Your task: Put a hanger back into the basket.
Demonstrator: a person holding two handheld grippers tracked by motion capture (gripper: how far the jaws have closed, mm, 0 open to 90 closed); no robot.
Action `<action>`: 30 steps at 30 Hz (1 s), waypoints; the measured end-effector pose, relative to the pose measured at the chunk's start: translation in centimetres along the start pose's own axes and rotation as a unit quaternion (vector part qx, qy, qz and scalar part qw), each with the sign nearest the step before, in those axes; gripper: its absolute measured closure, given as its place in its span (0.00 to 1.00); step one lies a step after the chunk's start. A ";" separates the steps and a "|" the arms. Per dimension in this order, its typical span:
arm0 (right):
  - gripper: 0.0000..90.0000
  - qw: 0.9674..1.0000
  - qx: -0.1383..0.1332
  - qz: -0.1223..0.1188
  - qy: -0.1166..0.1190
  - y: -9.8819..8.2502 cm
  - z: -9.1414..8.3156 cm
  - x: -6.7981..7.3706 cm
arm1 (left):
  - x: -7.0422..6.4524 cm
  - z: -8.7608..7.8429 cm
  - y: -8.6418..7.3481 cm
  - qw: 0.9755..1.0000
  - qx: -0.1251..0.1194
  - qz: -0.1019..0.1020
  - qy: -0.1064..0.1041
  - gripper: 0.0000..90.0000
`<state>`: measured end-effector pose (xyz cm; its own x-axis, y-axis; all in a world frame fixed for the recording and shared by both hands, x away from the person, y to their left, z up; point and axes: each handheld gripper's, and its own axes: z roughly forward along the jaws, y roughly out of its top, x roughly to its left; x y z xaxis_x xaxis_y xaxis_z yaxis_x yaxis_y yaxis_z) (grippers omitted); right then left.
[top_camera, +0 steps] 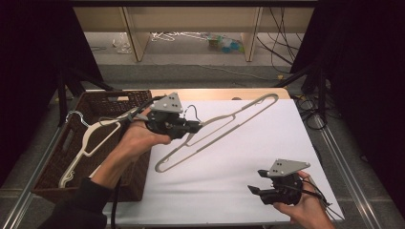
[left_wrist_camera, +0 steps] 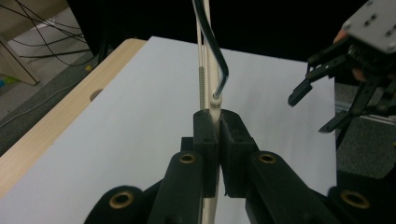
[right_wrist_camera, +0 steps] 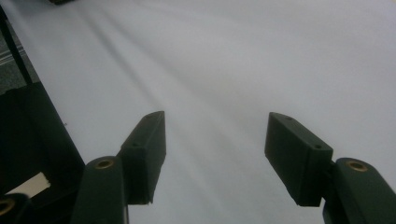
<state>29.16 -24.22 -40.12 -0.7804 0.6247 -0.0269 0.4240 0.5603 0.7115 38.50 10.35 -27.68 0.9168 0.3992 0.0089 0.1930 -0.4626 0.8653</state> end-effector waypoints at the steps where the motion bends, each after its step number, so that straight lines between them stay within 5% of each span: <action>1: 0.41 1.000 -0.001 -0.005 0.000 -0.1 0.2 0.0 | 0.1 -0.5 0.1 1.000 -0.009 -0.006 -0.002 0.95; 8: 0.37 0.999 -0.039 -0.004 -0.013 -0.3 0.5 0.0 | 0.6 -4.5 1.1 0.999 -0.034 -0.019 0.012 0.95; 19: 0.36 1.000 -0.029 -0.006 -0.007 -0.6 0.8 0.1 | 2.1 -11.2 2.6 0.995 -0.061 -0.020 0.074 0.95; 30: 0.36 1.000 -0.027 -0.006 -0.006 -0.8 0.9 0.0 | 4.6 -16.1 -1.5 0.988 -0.035 -0.040 0.148 0.95</action>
<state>29.27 -24.19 -41.31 -0.7792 0.6252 -0.0444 0.3892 0.5381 0.7477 36.77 25.58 -20.83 0.7552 0.6510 0.0766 0.2264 -0.3687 0.9016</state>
